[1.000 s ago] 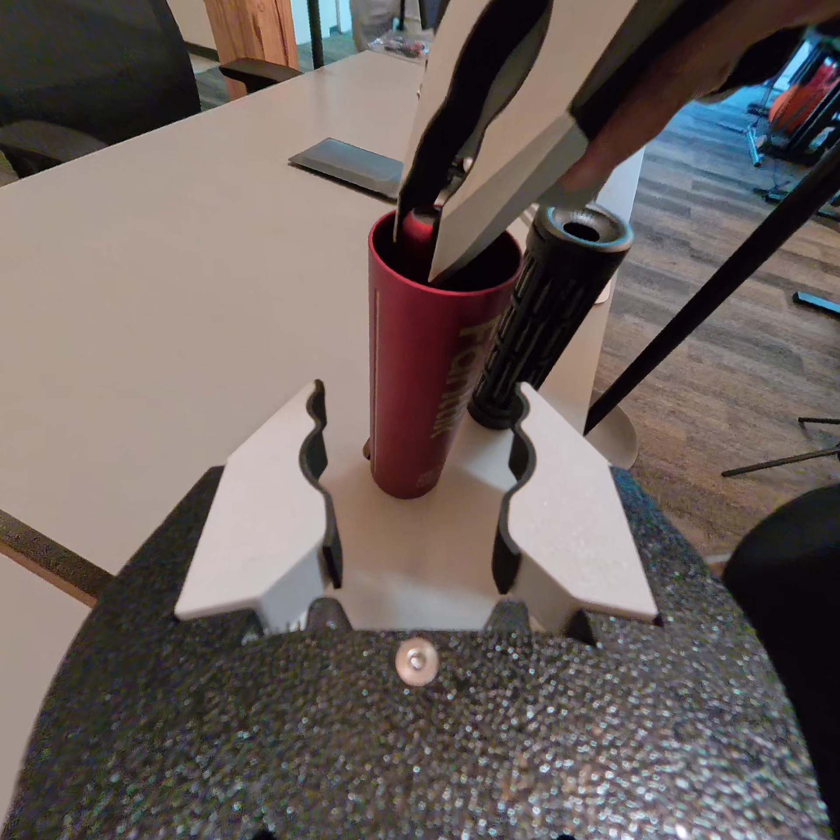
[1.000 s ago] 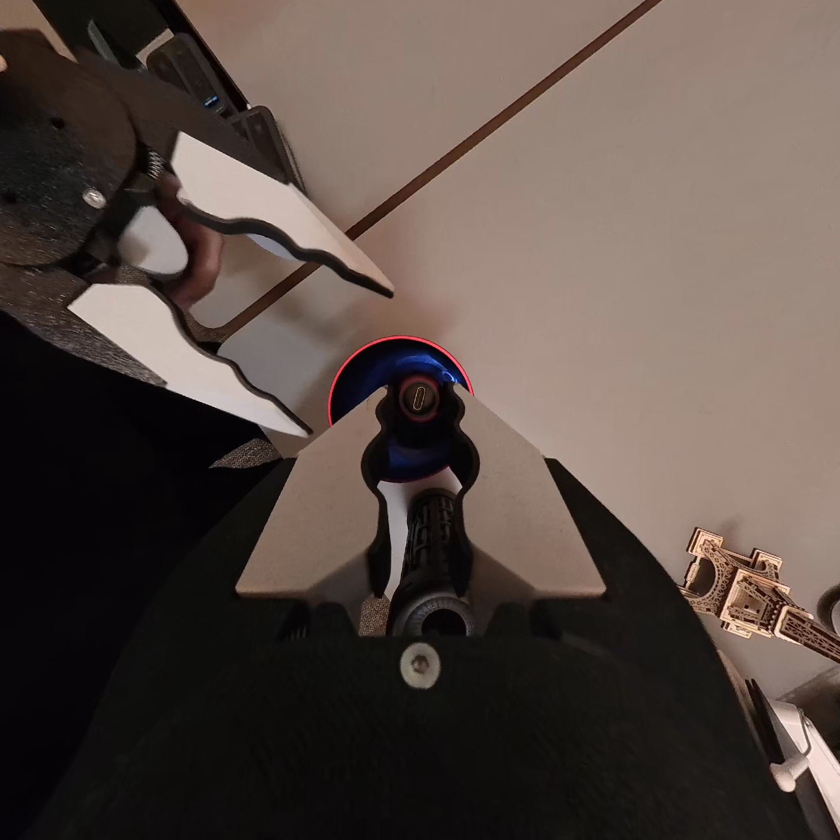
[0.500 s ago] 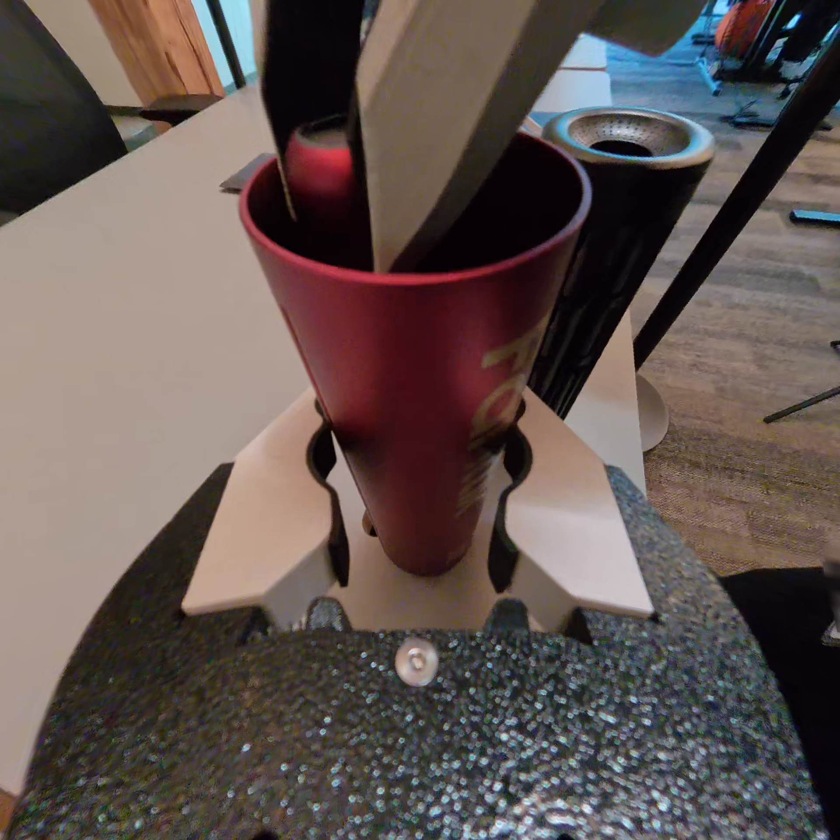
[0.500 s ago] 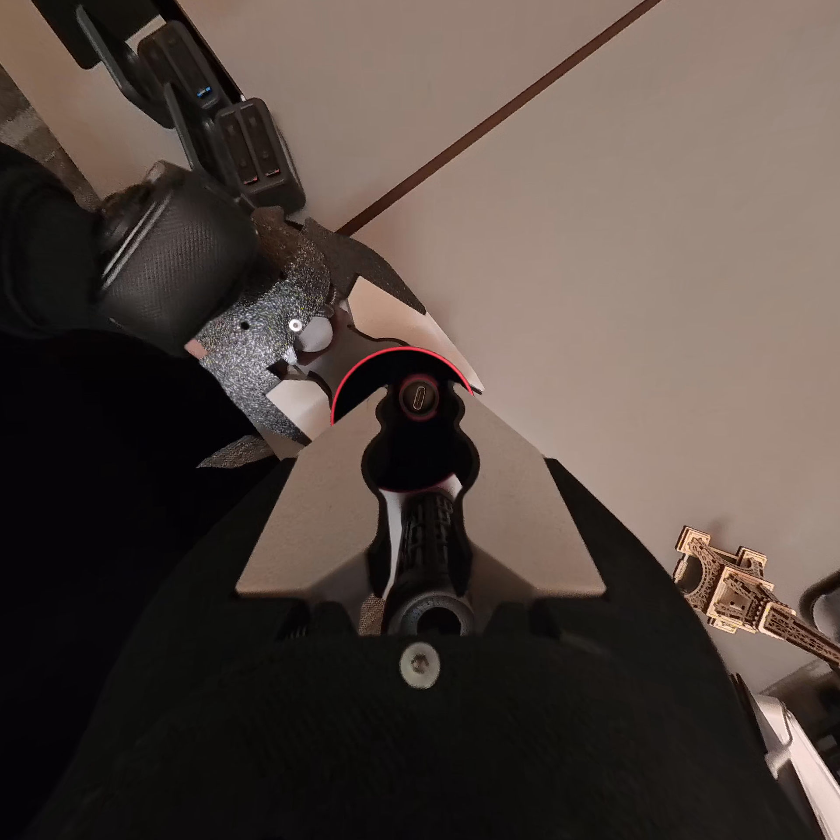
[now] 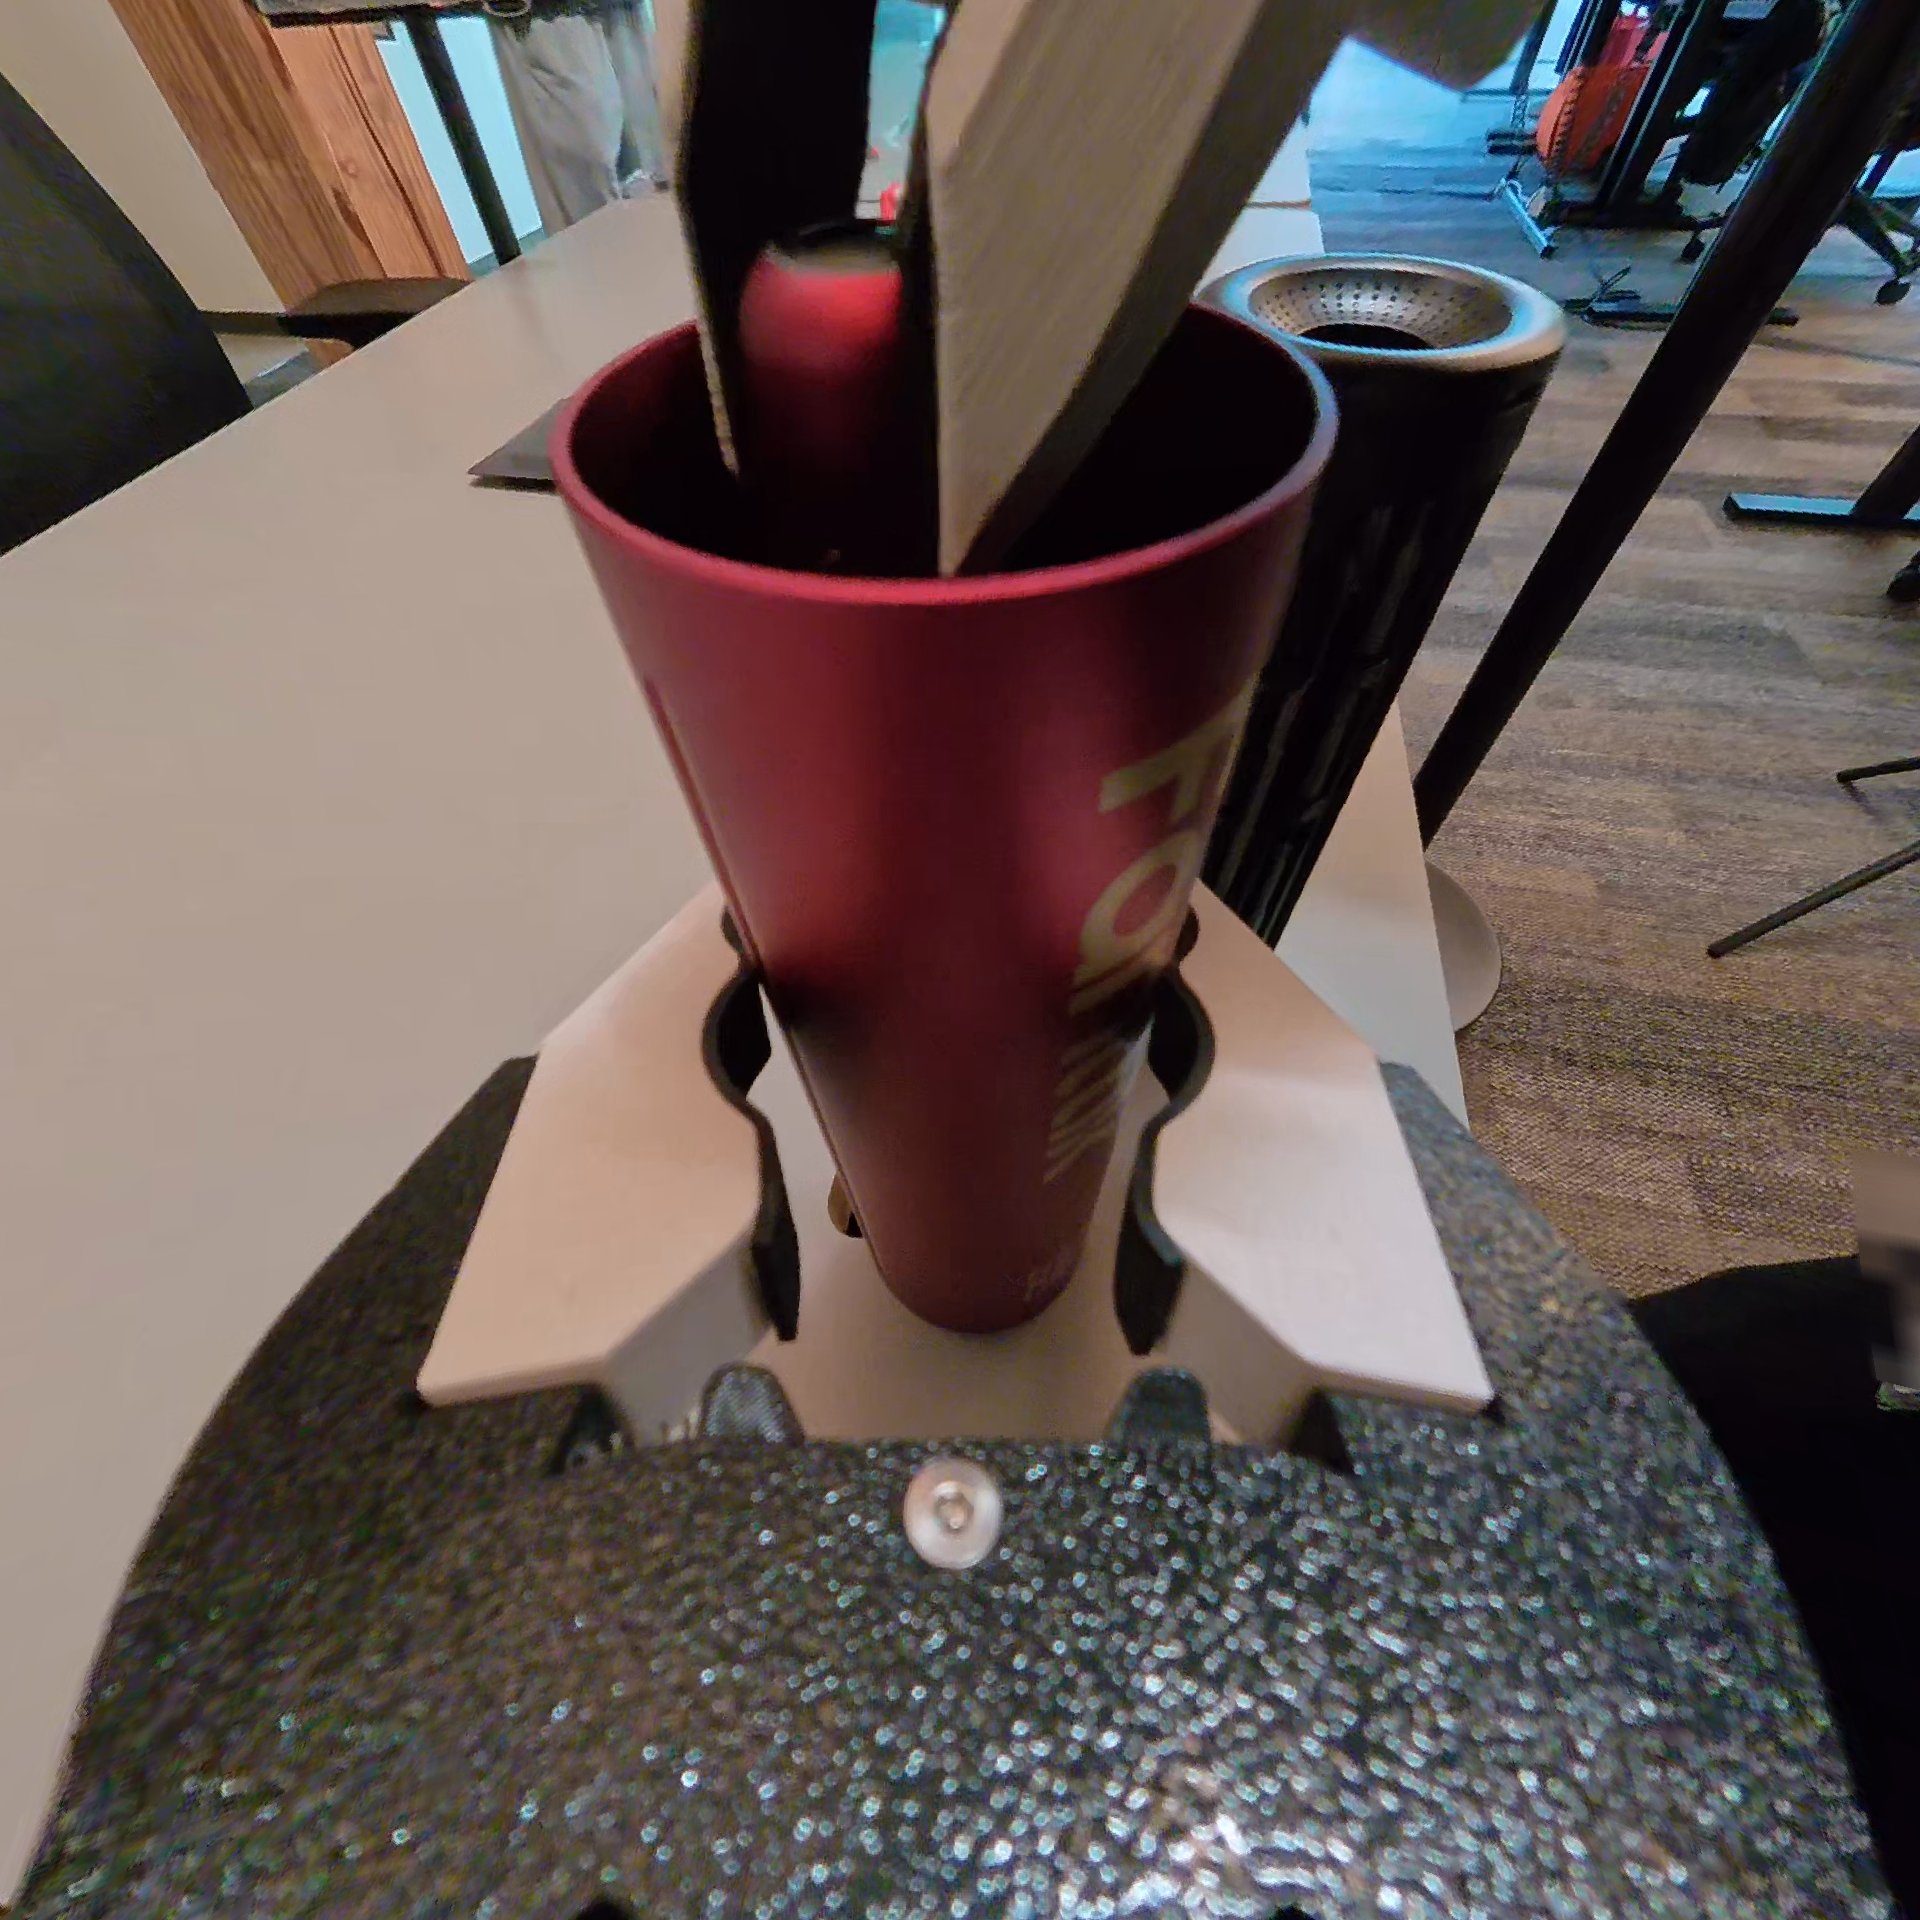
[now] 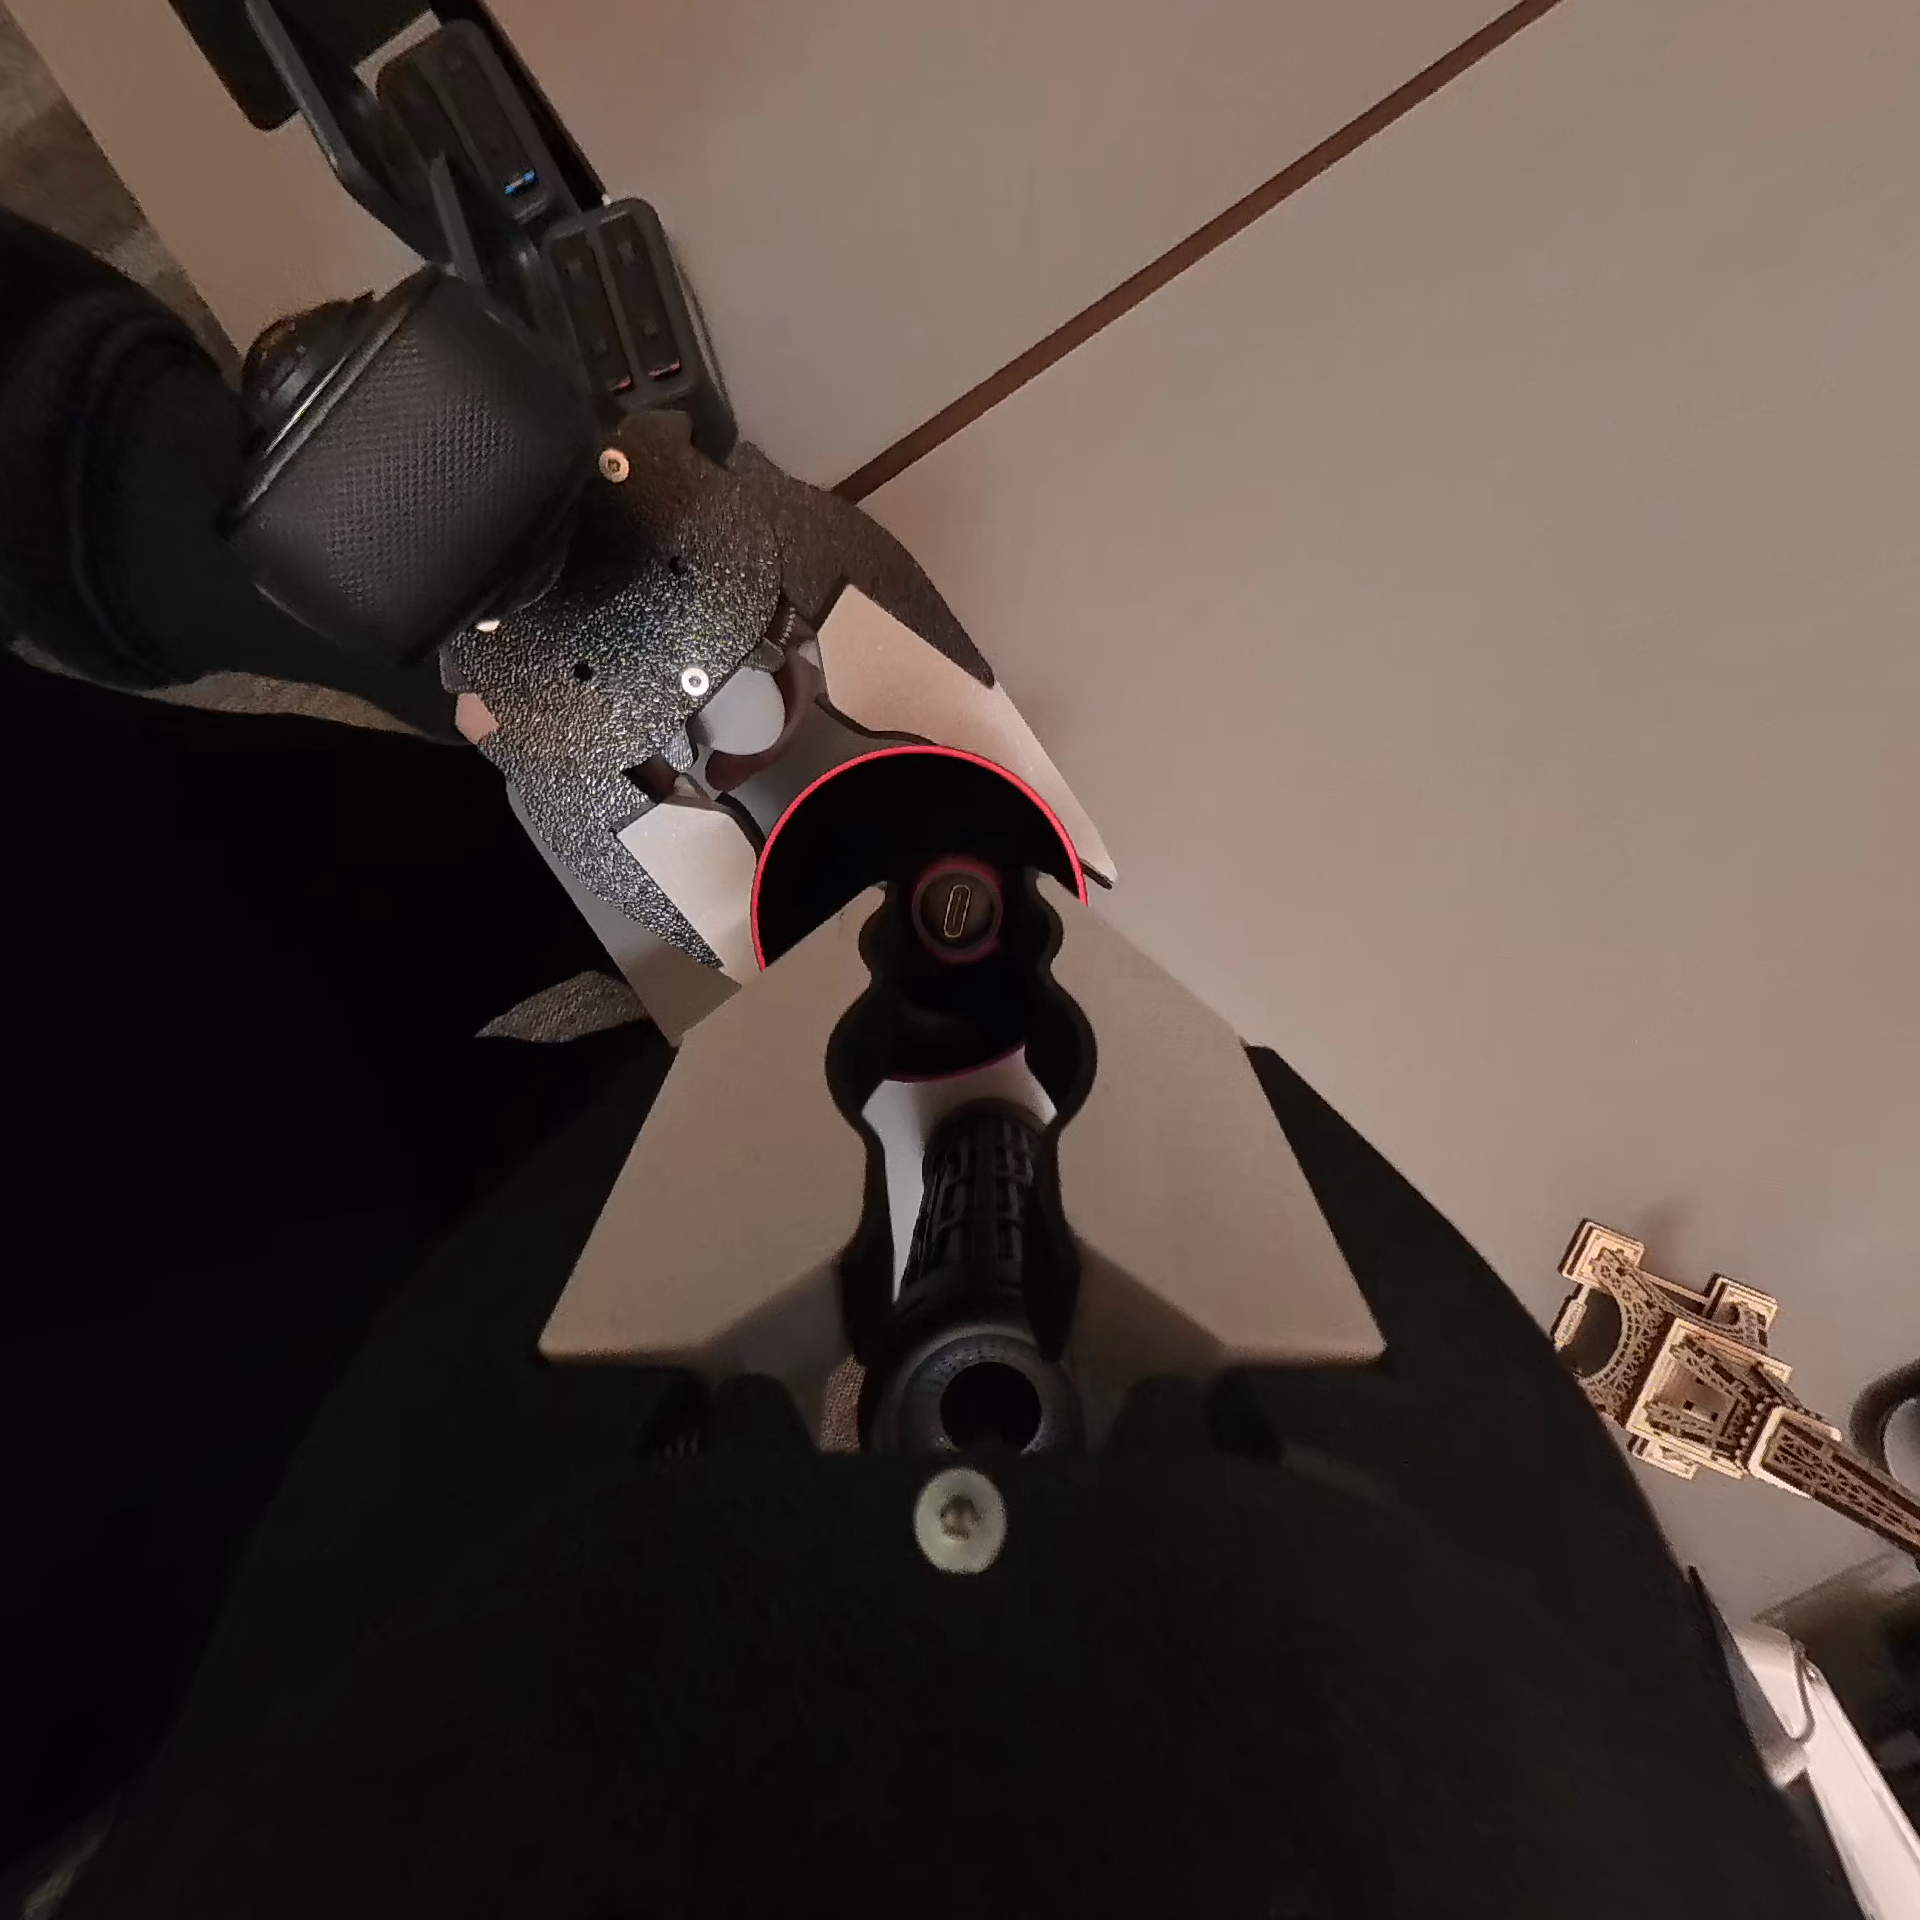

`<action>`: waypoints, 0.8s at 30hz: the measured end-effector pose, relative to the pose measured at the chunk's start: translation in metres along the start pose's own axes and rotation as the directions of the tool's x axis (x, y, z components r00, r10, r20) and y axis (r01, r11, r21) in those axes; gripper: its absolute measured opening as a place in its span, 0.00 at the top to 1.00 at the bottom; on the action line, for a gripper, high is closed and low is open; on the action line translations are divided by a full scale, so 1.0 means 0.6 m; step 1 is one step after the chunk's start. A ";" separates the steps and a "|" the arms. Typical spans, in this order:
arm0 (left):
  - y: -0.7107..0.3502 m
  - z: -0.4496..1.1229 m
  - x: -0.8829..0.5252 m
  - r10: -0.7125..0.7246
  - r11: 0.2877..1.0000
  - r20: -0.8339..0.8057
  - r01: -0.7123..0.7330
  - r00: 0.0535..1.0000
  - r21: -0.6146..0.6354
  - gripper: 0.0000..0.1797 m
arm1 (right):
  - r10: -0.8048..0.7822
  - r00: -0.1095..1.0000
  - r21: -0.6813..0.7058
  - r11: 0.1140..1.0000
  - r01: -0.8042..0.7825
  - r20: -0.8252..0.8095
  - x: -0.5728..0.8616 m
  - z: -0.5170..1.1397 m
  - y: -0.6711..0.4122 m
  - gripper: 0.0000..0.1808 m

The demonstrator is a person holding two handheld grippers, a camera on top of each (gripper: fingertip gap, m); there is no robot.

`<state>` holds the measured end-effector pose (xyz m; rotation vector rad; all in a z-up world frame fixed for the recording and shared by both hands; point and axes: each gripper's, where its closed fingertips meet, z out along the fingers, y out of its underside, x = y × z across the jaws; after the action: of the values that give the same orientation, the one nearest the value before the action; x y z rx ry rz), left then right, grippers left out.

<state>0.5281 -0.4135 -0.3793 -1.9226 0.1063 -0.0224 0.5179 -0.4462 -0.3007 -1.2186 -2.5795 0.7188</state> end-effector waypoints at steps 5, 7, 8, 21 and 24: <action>0.001 -0.002 0.002 -0.004 1.000 -0.003 0.004 1.000 -0.002 0.61 | 0.019 0.998 -0.020 1.000 -0.018 0.059 -0.005 0.001 -0.001 0.89; 0.001 -0.001 0.002 -0.006 1.000 -0.003 0.006 1.000 -0.004 0.61 | 0.015 0.998 -0.020 1.000 -0.014 0.056 -0.004 0.001 -0.001 0.89; 0.001 -0.001 0.002 -0.007 1.000 -0.003 0.007 1.000 -0.003 0.61 | 0.009 0.999 -0.029 1.000 -0.008 0.052 -0.004 0.000 0.000 0.89; 0.002 -0.002 0.003 -0.018 1.000 -0.002 0.018 1.000 0.002 0.61 | -0.056 0.998 -0.049 0.997 0.055 -0.017 0.000 0.002 -0.002 0.89; 0.002 -0.003 0.004 -0.021 1.000 -0.009 0.021 1.000 0.001 0.61 | -0.023 1.000 -0.007 1.000 0.023 -0.002 -0.004 0.004 -0.008 0.89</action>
<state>0.5301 -0.4159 -0.3800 -1.9224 0.0926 -0.0451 0.5154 -0.4513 -0.3002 -1.1892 -2.5921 0.7045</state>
